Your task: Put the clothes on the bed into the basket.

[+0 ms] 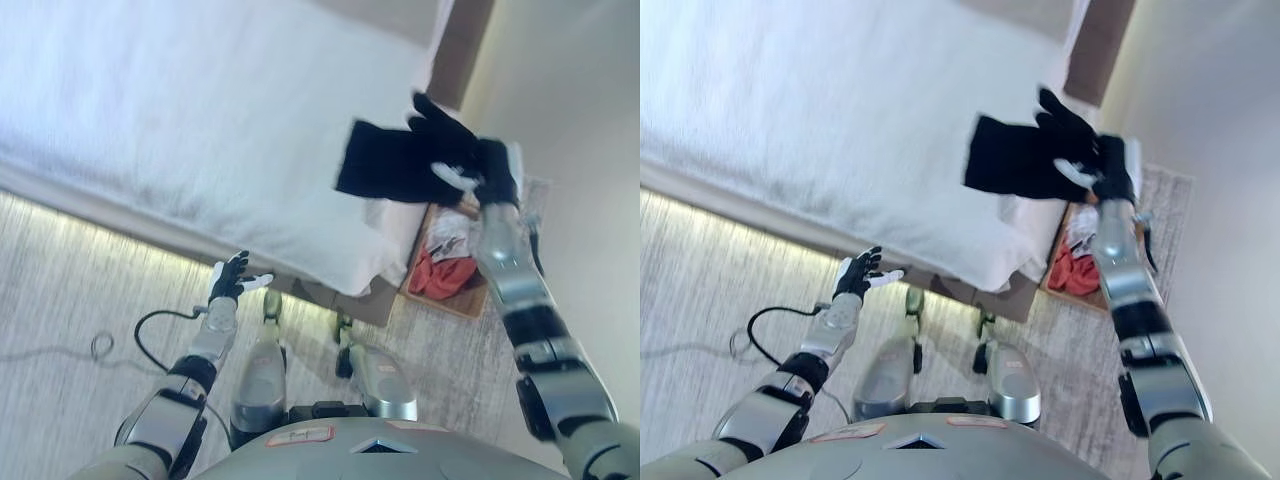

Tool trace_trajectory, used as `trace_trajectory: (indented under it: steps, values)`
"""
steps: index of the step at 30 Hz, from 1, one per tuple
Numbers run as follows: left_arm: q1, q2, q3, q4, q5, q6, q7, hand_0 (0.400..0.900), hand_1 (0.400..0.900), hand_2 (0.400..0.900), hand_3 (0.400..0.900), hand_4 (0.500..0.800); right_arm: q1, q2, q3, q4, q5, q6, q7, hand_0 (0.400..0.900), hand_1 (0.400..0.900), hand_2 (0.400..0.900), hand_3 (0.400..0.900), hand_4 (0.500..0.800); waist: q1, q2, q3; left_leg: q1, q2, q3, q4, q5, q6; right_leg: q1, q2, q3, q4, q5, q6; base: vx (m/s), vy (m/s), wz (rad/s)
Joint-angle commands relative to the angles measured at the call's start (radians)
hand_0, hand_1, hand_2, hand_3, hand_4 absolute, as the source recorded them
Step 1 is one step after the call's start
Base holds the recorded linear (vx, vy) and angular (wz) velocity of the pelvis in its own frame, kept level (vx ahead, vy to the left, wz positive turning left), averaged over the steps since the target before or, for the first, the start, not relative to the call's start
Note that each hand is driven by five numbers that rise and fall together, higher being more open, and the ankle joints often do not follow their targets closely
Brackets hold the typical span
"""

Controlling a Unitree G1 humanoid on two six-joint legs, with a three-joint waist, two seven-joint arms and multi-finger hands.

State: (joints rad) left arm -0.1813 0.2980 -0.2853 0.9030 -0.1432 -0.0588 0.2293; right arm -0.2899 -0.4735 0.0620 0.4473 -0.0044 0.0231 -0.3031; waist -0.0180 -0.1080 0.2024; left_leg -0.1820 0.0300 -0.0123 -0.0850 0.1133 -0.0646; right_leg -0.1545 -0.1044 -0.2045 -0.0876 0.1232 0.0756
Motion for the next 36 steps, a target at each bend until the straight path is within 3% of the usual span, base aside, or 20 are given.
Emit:
trace_trajectory:
  steps: [1,10,13,26,36]
  values:
    - [0.012,-0.008,-0.003,0.048,0.061,-0.031,-0.027,0.9,0.9,0.9,0.9,0.8,0.066,-0.091,-0.105,-0.073,-0.045,-0.07,-0.05,0.4,0.4,0.4,0.4,0.5,-0.039,-0.001,-0.173,0.048,0.032,0.034,-0.002,-0.094,-0.002,0.025,-0.063,0.038,0.0,-0.023,0.095,0.1,-0.009,-0.22]
    - [0.071,-0.017,0.013,0.053,0.073,-0.019,-0.074,0.9,0.9,0.9,0.9,0.8,0.147,-0.097,-0.231,0.077,-0.009,-0.039,-0.082,0.4,0.4,0.4,0.4,0.5,-0.063,0.025,-0.248,0.127,0.044,0.082,-0.002,-0.125,0.002,0.074,-0.053,0.084,0.0,-0.04,0.092,0.04,-0.017,-0.21]
    - [0.077,-0.019,0.008,0.055,0.071,-0.014,-0.084,0.9,0.9,0.9,0.9,0.8,0.129,-0.095,-0.215,0.163,0.029,-0.035,-0.07,0.4,0.4,0.4,0.4,0.5,-0.063,0.035,-0.255,0.134,0.045,0.086,-0.002,-0.127,0.002,0.082,-0.054,0.089,0.0,-0.042,0.09,-0.01,-0.019,-0.06]
    - [0.067,-0.018,-0.06,0.1,0.07,-0.019,-0.119,0.9,0.9,0.9,0.9,0.8,-0.143,-0.162,-0.024,0.807,0.235,-0.043,0.077,0.4,0.4,0.4,0.4,0.5,-0.028,0.056,-0.264,0.137,0.046,0.079,-0.002,-0.116,-0.01,0.098,-0.054,0.072,0.0,-0.052,0.082,0.0,-0.017,0.04]
    - [0.071,-0.025,-0.094,0.096,0.072,-0.02,-0.134,0.9,0.9,0.9,0.9,0.8,-0.28,-0.211,0.044,0.917,0.229,-0.022,0.098,0.4,0.4,0.4,0.4,0.5,-0.007,0.066,-0.261,0.129,0.054,0.065,-0.002,-0.104,-0.02,0.104,-0.049,0.058,0.0,-0.062,0.075,0.0,-0.026,0.06]
